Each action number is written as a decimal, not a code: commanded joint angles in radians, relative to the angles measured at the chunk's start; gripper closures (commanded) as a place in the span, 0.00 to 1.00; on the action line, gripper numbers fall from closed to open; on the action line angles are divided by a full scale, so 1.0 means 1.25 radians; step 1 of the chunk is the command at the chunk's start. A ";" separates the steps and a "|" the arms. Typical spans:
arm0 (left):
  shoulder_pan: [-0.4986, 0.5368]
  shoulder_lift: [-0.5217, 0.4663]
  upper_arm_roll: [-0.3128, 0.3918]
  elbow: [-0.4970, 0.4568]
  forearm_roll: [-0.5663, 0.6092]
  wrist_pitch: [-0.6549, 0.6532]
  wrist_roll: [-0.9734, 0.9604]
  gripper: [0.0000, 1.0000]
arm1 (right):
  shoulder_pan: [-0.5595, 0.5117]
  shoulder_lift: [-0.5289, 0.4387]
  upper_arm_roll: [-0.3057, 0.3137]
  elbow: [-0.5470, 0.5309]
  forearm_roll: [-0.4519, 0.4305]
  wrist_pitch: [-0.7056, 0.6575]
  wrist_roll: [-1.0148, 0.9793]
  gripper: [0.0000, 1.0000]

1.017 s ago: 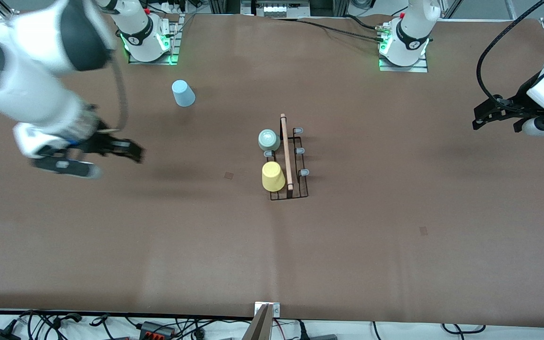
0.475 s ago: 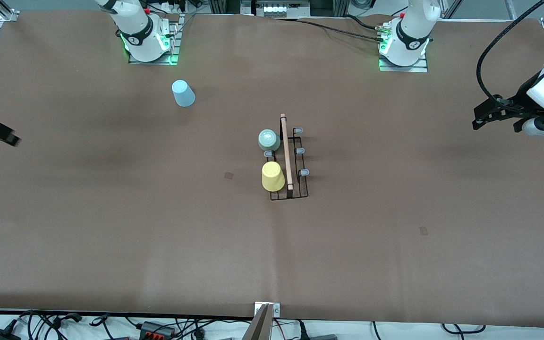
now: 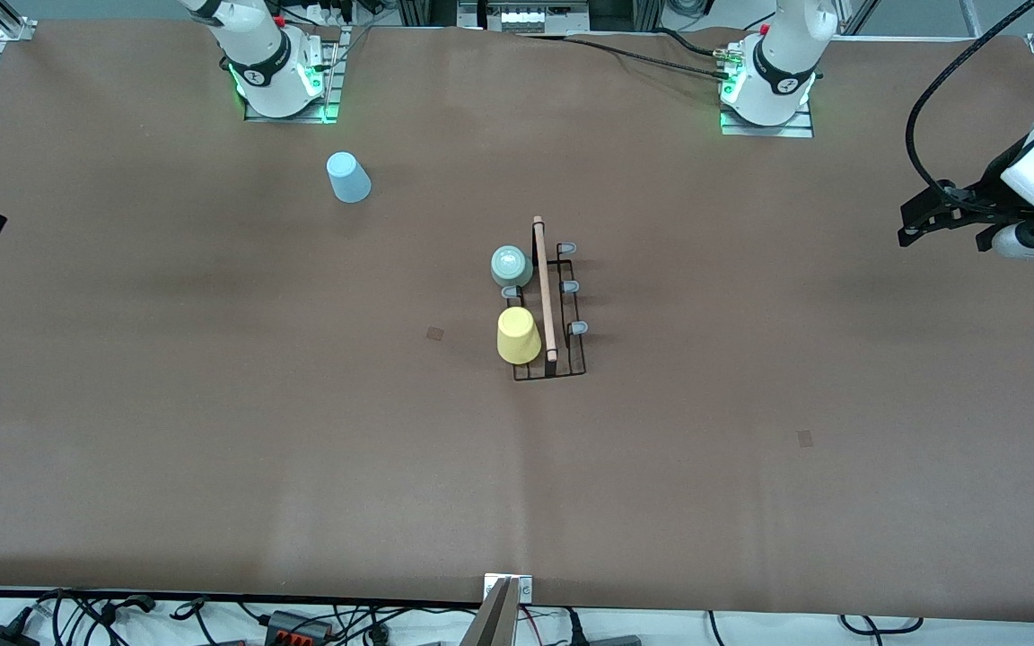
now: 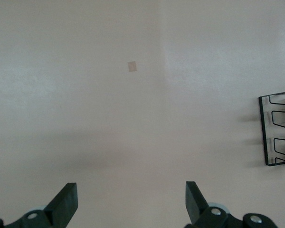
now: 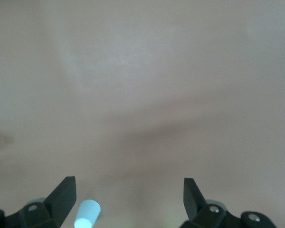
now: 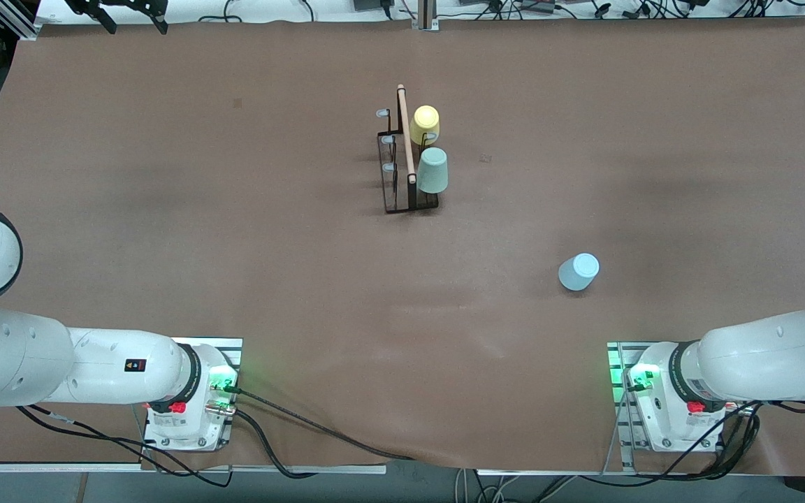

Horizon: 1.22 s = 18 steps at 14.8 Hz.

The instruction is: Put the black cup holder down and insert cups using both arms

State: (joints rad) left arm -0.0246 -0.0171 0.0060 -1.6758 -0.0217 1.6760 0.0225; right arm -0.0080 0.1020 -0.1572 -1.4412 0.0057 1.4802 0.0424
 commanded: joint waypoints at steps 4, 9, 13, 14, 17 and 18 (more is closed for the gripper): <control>0.004 -0.006 -0.001 0.007 -0.004 -0.014 0.013 0.00 | -0.027 0.004 0.032 -0.007 0.004 -0.016 -0.072 0.00; 0.004 -0.006 -0.001 0.007 -0.004 -0.014 0.013 0.00 | -0.064 0.007 0.094 -0.014 -0.008 -0.005 -0.073 0.00; 0.004 -0.006 -0.001 0.007 -0.004 -0.015 0.013 0.00 | -0.062 0.014 0.096 -0.009 -0.013 -0.005 -0.073 0.00; 0.004 -0.006 -0.001 0.007 -0.002 -0.015 0.013 0.00 | -0.062 0.014 0.099 -0.008 -0.017 -0.002 -0.073 0.00; 0.004 -0.006 -0.001 0.007 -0.004 -0.015 0.013 0.00 | -0.066 0.012 0.101 -0.012 -0.024 -0.001 -0.073 0.00; 0.004 -0.006 -0.001 0.007 -0.004 -0.015 0.013 0.00 | -0.067 0.012 0.101 -0.013 -0.024 -0.001 -0.072 0.00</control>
State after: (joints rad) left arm -0.0246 -0.0171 0.0060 -1.6758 -0.0217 1.6759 0.0225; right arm -0.0664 0.1258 -0.0529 -1.4470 -0.0128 1.4729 -0.0274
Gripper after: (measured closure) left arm 0.000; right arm 0.000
